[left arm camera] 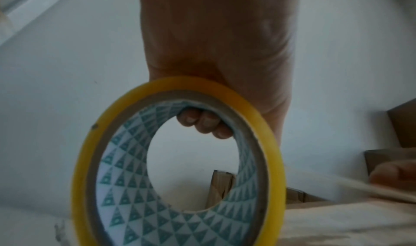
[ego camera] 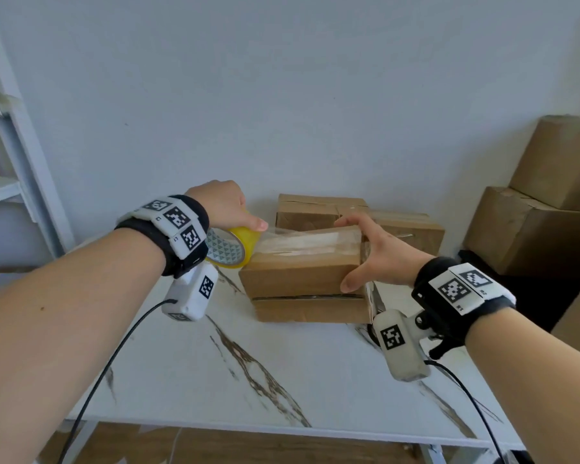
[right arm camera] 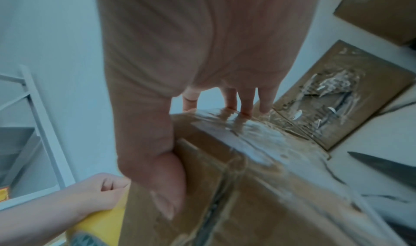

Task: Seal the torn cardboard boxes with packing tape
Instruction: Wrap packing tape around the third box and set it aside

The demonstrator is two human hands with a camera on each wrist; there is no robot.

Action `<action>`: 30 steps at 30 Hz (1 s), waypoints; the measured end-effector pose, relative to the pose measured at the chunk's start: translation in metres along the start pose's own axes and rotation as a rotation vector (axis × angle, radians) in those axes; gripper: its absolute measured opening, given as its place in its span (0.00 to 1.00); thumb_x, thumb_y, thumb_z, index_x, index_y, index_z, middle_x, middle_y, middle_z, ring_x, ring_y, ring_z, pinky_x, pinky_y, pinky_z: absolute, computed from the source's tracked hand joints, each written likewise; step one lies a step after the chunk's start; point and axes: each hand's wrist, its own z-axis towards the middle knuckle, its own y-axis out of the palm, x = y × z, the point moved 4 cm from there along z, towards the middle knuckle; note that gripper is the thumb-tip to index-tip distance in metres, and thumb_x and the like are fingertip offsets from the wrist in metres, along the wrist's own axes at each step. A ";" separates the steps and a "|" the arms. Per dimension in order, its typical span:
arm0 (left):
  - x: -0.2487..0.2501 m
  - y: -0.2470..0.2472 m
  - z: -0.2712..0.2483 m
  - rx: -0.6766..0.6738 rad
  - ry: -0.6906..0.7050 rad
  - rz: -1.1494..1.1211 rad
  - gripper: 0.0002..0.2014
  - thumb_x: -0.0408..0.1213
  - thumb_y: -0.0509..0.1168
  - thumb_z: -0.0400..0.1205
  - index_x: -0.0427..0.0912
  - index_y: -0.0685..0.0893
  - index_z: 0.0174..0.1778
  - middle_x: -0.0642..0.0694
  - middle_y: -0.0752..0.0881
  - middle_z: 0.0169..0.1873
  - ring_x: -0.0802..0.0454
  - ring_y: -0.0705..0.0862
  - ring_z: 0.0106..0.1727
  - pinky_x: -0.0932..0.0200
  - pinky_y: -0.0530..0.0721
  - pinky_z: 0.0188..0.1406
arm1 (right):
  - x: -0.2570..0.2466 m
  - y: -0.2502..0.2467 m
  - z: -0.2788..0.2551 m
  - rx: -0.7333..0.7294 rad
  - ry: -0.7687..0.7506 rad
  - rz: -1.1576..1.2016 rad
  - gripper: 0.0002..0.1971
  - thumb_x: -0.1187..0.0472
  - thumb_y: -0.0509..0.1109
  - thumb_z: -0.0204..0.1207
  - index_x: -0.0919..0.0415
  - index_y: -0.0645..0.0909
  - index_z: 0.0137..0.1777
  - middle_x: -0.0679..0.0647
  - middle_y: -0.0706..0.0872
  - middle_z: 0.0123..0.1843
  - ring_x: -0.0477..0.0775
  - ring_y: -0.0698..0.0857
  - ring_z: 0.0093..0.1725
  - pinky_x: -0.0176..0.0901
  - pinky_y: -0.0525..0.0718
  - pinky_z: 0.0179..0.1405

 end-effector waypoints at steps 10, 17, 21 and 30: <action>0.044 0.010 -0.003 -0.214 -0.015 0.390 0.27 0.65 0.65 0.74 0.42 0.73 0.27 0.49 0.75 0.25 0.52 0.73 0.27 0.58 0.71 0.33 | 0.022 0.002 -0.003 -0.006 0.054 0.047 0.48 0.68 0.84 0.54 0.35 0.62 0.67 0.51 0.69 0.68 0.57 0.75 0.63 0.53 0.82 0.59; 0.085 0.019 -0.014 -0.078 0.078 0.657 0.18 0.55 0.66 0.77 0.45 0.74 0.29 0.52 0.76 0.28 0.54 0.74 0.29 0.57 0.76 0.38 | 0.029 0.013 -0.004 -0.157 0.201 -0.570 0.64 0.53 0.82 0.60 0.38 0.34 0.81 0.55 0.38 0.85 0.62 0.45 0.84 0.68 0.50 0.80; 0.083 0.017 -0.018 -0.039 0.062 0.644 0.18 0.55 0.67 0.77 0.46 0.73 0.32 0.52 0.75 0.29 0.54 0.72 0.30 0.55 0.71 0.41 | 0.007 0.032 0.002 -0.168 0.132 -0.879 0.62 0.38 0.76 0.63 0.51 0.33 0.83 0.56 0.33 0.85 0.57 0.35 0.83 0.71 0.37 0.78; 0.049 0.001 -0.016 -0.111 0.119 0.211 0.22 0.56 0.64 0.77 0.41 0.75 0.29 0.47 0.76 0.26 0.49 0.73 0.28 0.59 0.68 0.29 | -0.022 0.070 0.027 -0.112 0.023 -0.738 0.48 0.27 0.53 0.73 0.53 0.40 0.84 0.50 0.42 0.86 0.52 0.42 0.84 0.68 0.40 0.80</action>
